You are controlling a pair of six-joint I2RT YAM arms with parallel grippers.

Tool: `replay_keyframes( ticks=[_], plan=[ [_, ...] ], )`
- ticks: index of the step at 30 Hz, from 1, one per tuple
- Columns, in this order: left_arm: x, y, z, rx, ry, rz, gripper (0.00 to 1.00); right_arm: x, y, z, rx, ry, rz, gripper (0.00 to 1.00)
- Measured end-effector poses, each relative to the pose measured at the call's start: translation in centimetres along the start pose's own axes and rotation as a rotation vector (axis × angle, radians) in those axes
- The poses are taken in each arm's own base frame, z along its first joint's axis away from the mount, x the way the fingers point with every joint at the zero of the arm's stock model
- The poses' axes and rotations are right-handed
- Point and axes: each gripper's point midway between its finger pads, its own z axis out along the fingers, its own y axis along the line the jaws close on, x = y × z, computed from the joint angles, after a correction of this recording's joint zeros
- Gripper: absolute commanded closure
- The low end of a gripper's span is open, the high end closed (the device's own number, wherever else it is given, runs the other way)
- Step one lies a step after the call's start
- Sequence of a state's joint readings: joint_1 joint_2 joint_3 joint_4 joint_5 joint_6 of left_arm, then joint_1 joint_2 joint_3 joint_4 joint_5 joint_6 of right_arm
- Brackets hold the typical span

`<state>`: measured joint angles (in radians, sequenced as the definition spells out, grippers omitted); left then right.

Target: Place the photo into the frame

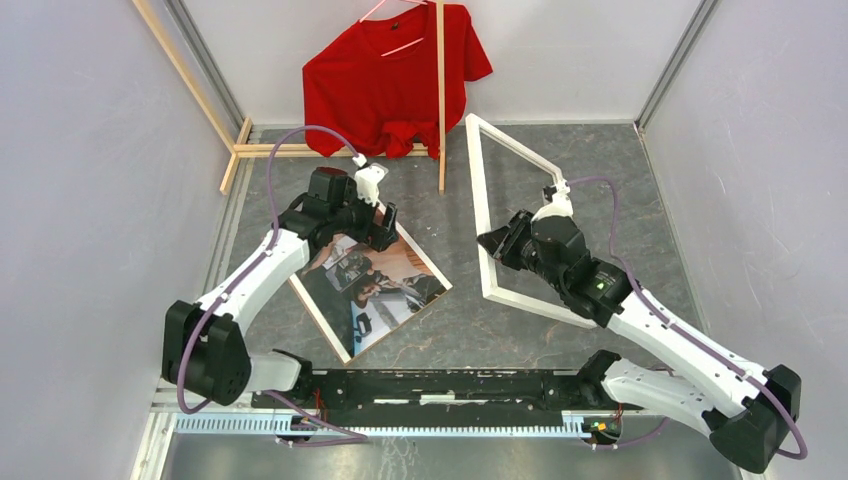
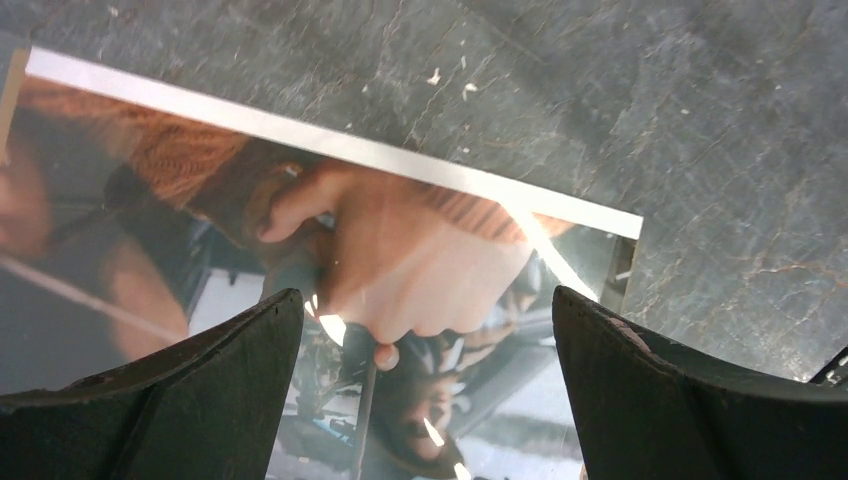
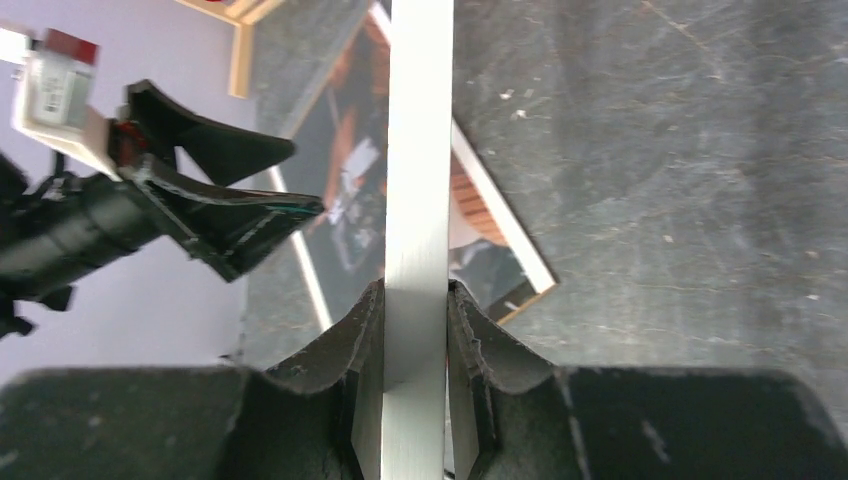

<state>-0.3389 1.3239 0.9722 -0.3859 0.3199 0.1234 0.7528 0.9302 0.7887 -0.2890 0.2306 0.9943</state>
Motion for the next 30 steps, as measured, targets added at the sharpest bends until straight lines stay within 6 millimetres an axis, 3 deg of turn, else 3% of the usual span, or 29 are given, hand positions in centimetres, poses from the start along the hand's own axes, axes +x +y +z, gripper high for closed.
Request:
replay_keyframes(
  ticks=[13, 26, 30],
  plan=[
    [-3.8, -3.2, 0.2, 0.061, -0.062, 0.064, 0.0, -2.3, 6.4, -2.0, -0.174, 0.002, 0.137, 0.94],
    [-7.9, -5.4, 2.2, 0.082, -0.132, 0.018, 0.0, -3.7, 10.5, -3.3, -0.346, -0.001, 0.29, 0.91],
    [-8.5, -5.5, 2.3, 0.074, -0.154, 0.0, 0.0, -3.4, 10.9, -3.5, -0.367, 0.02, 0.334, 0.91]
  ],
)
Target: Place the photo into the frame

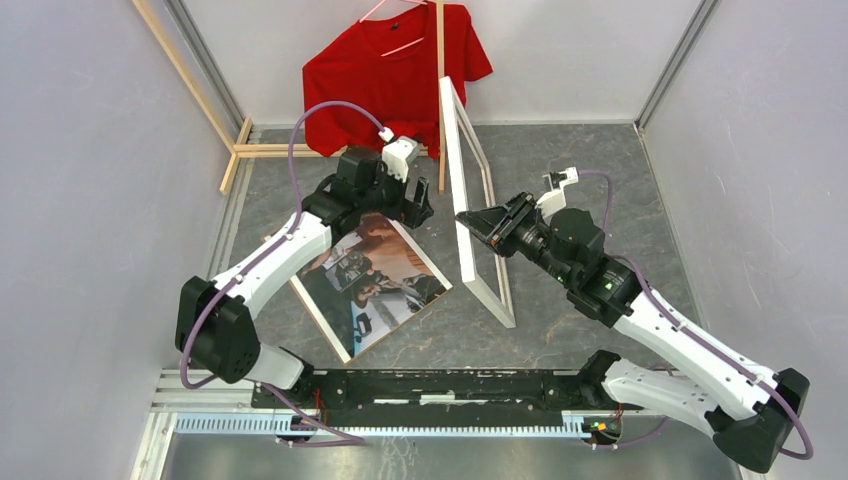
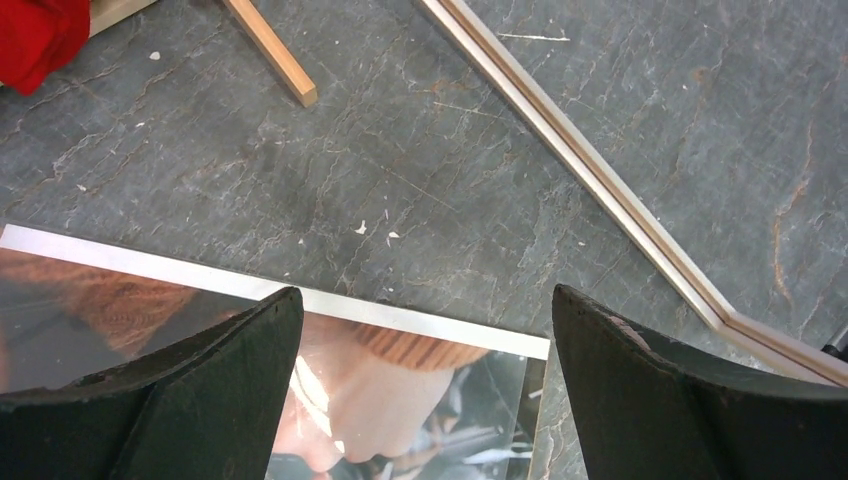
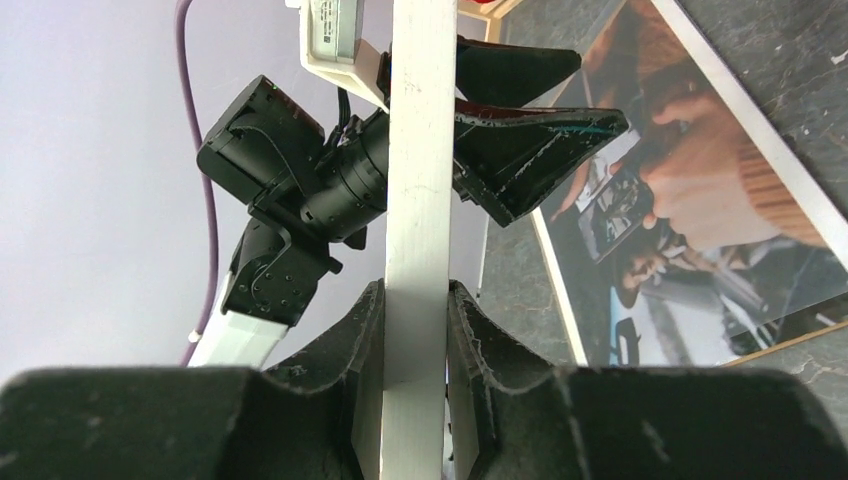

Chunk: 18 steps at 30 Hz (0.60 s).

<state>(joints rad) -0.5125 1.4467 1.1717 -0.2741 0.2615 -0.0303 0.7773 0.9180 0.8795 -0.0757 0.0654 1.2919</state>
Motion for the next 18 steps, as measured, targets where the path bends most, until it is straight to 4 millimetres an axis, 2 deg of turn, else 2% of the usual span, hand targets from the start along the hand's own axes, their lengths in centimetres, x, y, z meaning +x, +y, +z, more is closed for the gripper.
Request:
replay_keyframes(
  ticks=[4, 10, 16, 18],
  plan=[
    [-0.6, 0.1, 0.1, -0.013, -0.019, -0.002, 0.0, 0.1, 0.2, -0.2, -0.005, 0.003, 0.033, 0.88],
    [-2.6, -0.1, 0.6, -0.021, -0.063, -0.011, 0.0, 0.4, 0.6, -0.5, -0.022, 0.022, 0.068, 0.86],
    [-4.1, -0.2, 1.6, -0.038, -0.087, -0.007, 0.0, 1.7, -0.5, -0.4, -0.019, 0.073, 0.099, 0.81],
    [-4.4, -0.2, 1.9, -0.043, -0.092, -0.005, 0.0, 1.8, -0.5, -0.3, -0.027, 0.078, 0.1, 0.76]
  ],
)
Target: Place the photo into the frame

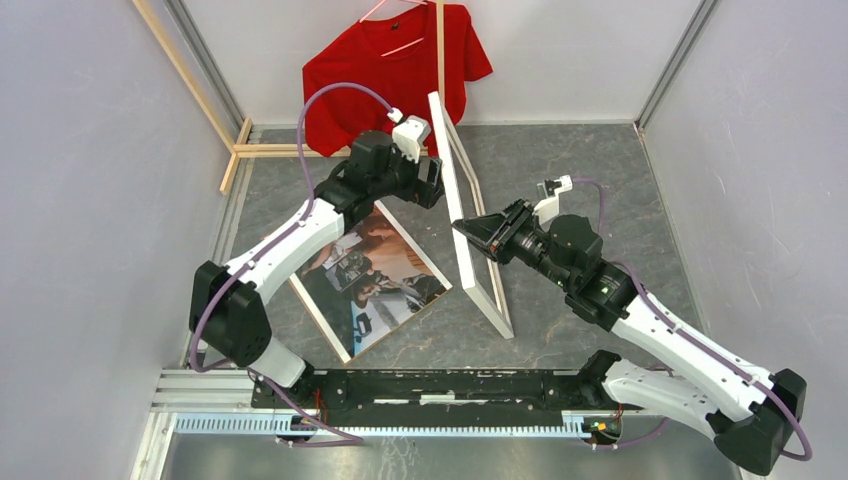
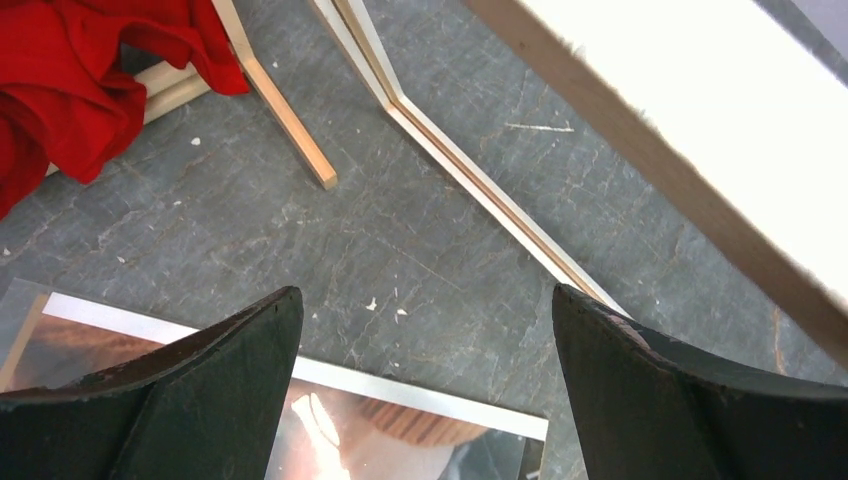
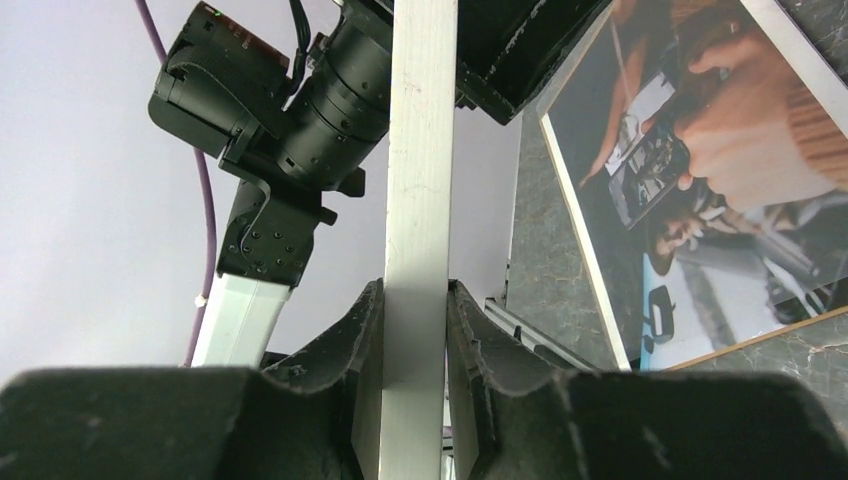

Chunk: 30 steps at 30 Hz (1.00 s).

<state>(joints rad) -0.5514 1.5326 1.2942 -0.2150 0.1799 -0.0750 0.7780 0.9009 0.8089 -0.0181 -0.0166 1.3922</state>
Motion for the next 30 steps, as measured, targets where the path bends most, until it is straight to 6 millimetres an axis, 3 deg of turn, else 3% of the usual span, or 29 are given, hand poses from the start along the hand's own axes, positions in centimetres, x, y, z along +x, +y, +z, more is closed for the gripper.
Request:
replay_keyframes(
  ticks=[6, 12, 21, 30],
  plan=[
    [-1.6, -0.4, 0.7, -0.014, -0.03, 0.01, 0.0, -0.1, 0.0, 0.2, 0.001, 0.004, -0.027, 0.45],
    [-3.0, -2.1, 1.2, 0.0, -0.058, 0.031, 0.0, -1.9, 1.2, 0.8, 0.068, 0.001, -0.176, 0.26],
    [-3.1, -4.0, 2.6, 0.026, -0.05, 0.049, 0.0, -5.9, 2.9, 1.9, 0.272, 0.028, -0.543, 0.25],
    [-3.1, -5.0, 3.6, 0.044, -0.045, 0.058, 0.0, -7.7, -0.5, 0.5, 0.446, 0.066, -0.729, 0.3]
  ],
)
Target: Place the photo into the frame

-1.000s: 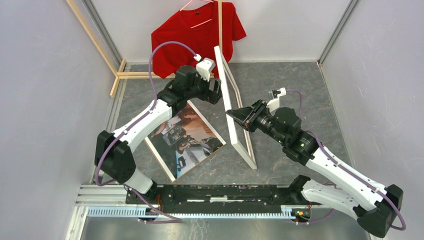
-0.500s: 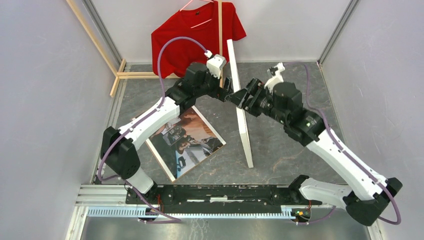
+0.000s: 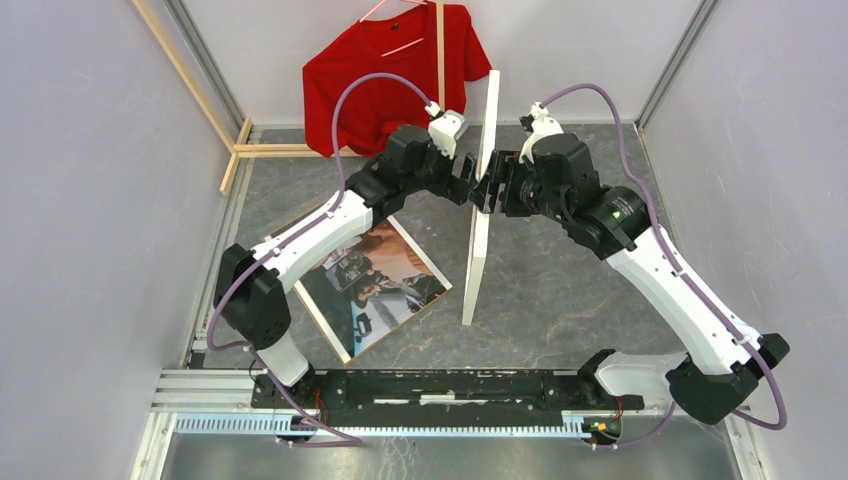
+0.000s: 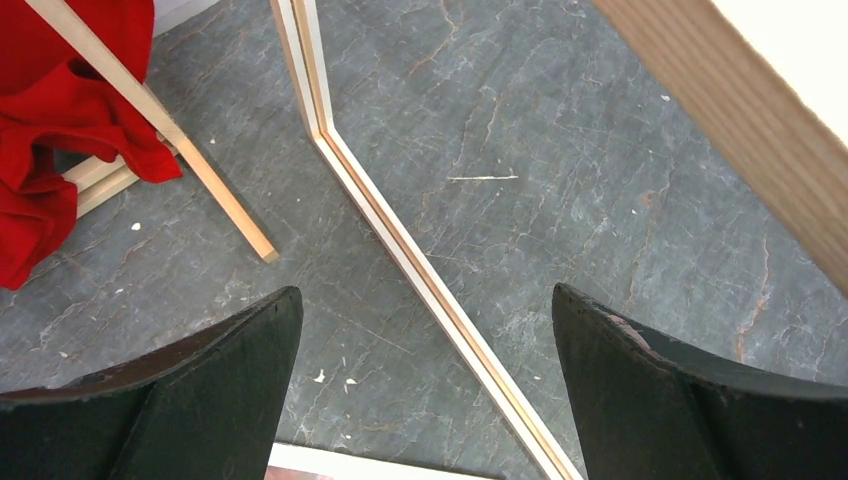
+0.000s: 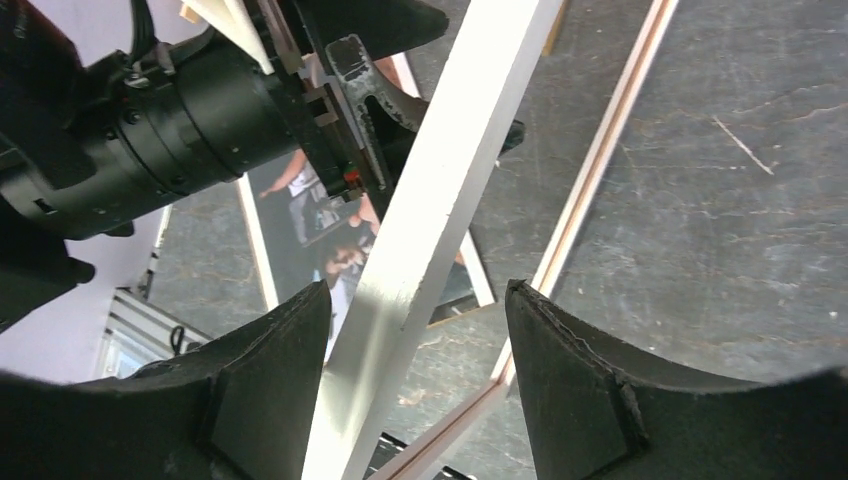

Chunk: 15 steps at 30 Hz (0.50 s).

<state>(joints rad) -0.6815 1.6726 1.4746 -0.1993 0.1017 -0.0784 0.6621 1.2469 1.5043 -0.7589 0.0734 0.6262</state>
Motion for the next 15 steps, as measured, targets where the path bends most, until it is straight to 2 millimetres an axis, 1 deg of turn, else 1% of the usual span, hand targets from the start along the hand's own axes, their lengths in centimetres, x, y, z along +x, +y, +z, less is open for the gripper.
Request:
replay_keyframes(
  ticks=[4, 9, 13, 15],
  plan=[
    [0.2, -0.5, 0.3, 0.011, 0.005, 0.004, 0.0, 0.0, -1.2, 0.0, 0.037, 0.004, -0.025, 0.31],
    [-0.5, -1.5, 0.6, 0.029, -0.004, 0.012, 0.0, -0.4, -2.4, 0.0, 0.07, 0.0, -0.04, 0.35],
    [-1.0, -1.9, 0.6, 0.037, -0.015, 0.016, 0.0, -1.7, -3.7, -0.3, 0.107, -0.025, -0.043, 0.41],
    [-0.9, -1.9, 0.7, 0.037, -0.009, 0.015, 0.0, -2.5, -4.4, -0.5, 0.125, -0.041, -0.047, 0.46]
  ],
)
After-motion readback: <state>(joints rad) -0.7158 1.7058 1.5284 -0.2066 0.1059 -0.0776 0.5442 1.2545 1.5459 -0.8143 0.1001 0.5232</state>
